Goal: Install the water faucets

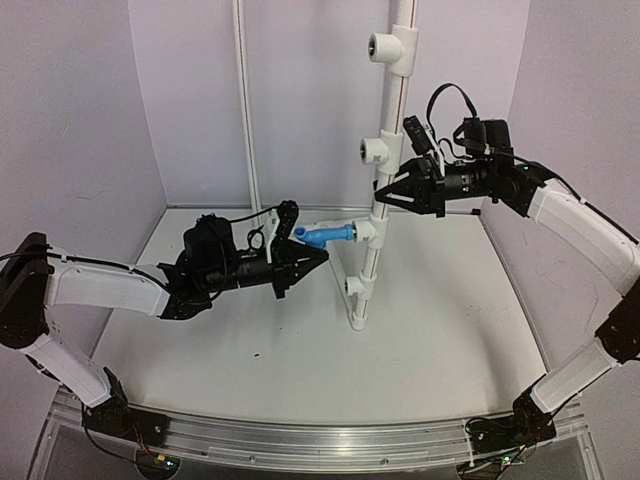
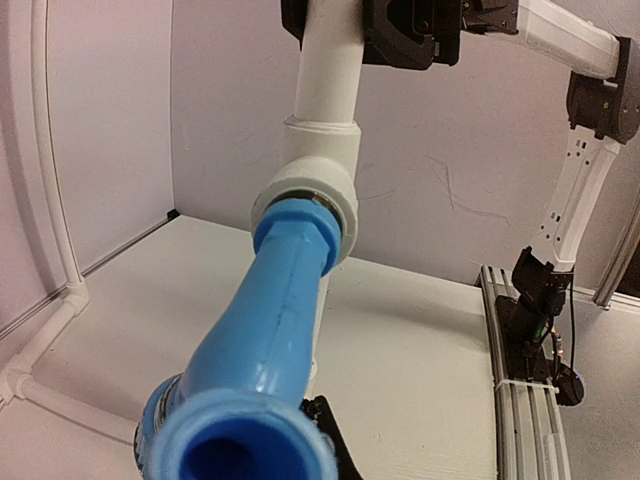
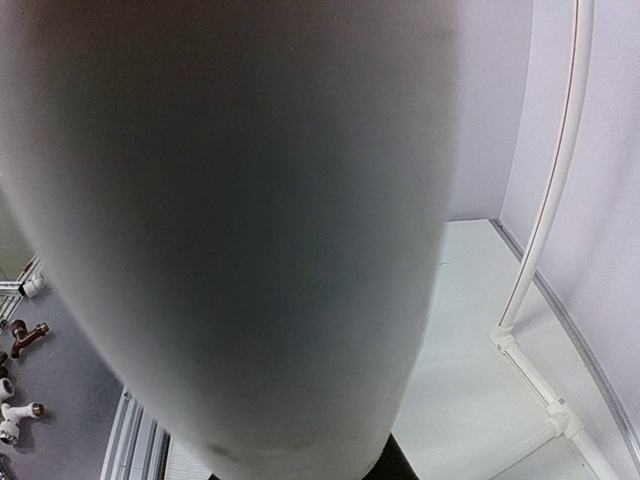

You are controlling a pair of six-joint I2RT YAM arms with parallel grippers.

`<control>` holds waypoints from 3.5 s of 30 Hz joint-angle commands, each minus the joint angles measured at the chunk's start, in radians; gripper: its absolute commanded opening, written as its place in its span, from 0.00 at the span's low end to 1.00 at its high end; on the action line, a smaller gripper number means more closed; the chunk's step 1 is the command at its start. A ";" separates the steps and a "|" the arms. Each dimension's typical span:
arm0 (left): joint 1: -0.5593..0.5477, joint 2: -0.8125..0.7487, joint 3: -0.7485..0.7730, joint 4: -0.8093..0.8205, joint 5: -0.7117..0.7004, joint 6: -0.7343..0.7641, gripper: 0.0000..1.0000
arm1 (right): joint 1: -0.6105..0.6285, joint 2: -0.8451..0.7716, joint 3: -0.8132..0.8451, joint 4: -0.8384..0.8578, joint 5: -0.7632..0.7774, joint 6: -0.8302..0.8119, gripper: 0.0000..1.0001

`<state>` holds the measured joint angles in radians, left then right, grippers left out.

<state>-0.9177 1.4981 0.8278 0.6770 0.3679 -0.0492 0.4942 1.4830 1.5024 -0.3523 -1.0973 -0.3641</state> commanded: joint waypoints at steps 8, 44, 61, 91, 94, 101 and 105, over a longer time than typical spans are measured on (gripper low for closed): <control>0.078 0.061 0.015 0.159 -0.008 -0.074 0.00 | 0.007 -0.009 0.006 -0.128 -0.024 0.125 0.00; 0.108 0.124 0.005 0.294 -0.012 -0.188 0.00 | 0.006 -0.018 -0.009 -0.128 -0.026 0.125 0.00; 0.126 0.063 0.109 0.162 0.116 -0.091 0.00 | 0.006 -0.023 -0.016 -0.128 -0.029 0.122 0.00; 0.094 -0.033 0.329 -0.287 0.227 0.213 0.00 | 0.006 -0.009 0.003 -0.128 -0.027 0.125 0.00; 0.052 -0.048 0.336 -0.328 0.188 0.249 0.00 | 0.006 -0.005 0.005 -0.128 -0.025 0.127 0.00; -0.027 -0.062 0.305 -0.367 0.120 0.290 0.00 | 0.007 -0.001 0.016 -0.128 -0.026 0.131 0.00; -0.057 -0.069 0.279 -0.380 0.092 0.298 0.00 | 0.006 -0.005 0.011 -0.128 -0.024 0.131 0.00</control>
<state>-0.8941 1.4683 1.1137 0.3404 0.4103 0.2181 0.4934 1.4823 1.4990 -0.3527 -1.1081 -0.3722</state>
